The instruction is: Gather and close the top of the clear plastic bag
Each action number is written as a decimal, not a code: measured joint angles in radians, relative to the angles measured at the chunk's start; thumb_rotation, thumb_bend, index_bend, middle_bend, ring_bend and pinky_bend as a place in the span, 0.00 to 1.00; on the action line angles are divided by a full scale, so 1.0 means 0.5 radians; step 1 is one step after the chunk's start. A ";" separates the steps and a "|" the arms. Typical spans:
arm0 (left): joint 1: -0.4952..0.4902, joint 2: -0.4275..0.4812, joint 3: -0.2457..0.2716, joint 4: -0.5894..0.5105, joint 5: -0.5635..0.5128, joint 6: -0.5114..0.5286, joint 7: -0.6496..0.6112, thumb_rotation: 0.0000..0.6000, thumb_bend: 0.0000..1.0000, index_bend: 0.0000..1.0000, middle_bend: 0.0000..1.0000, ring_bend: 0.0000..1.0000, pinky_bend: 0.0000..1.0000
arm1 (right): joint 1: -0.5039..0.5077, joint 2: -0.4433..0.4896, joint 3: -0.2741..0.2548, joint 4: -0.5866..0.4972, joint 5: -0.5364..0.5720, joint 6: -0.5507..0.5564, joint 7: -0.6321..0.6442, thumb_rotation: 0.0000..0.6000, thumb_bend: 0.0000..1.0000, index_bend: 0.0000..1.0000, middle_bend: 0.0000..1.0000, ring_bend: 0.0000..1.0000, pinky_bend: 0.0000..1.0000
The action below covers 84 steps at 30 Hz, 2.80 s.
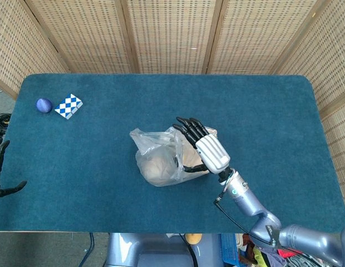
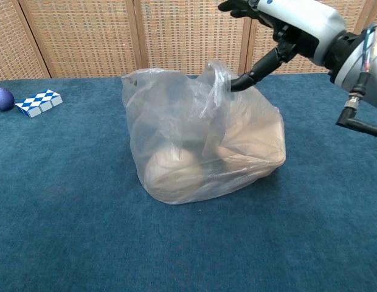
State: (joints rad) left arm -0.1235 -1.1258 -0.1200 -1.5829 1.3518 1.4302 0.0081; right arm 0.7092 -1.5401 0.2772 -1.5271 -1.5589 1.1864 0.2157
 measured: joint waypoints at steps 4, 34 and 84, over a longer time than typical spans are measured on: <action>-0.001 -0.002 -0.001 0.002 -0.004 0.000 0.001 1.00 0.09 0.00 0.00 0.00 0.00 | 0.030 -0.054 0.033 -0.025 0.060 -0.005 0.025 1.00 0.00 0.00 0.00 0.00 0.00; -0.009 0.006 -0.012 0.015 -0.039 -0.027 -0.035 1.00 0.09 0.00 0.00 0.00 0.00 | 0.362 -0.698 0.270 0.677 0.170 0.192 -0.127 1.00 0.00 0.01 0.00 0.00 0.00; -1.528 0.197 0.463 0.272 1.097 -1.272 -3.598 0.91 0.09 0.00 0.00 0.00 0.06 | 0.406 -0.428 0.257 0.358 0.206 0.244 -0.281 1.00 0.56 0.21 0.08 0.00 0.00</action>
State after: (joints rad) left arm -0.8877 -1.0274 0.1115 -1.4467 1.9001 0.7942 -1.7908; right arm 0.9121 -1.7542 0.4058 -1.3480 -1.4557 1.3082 0.0750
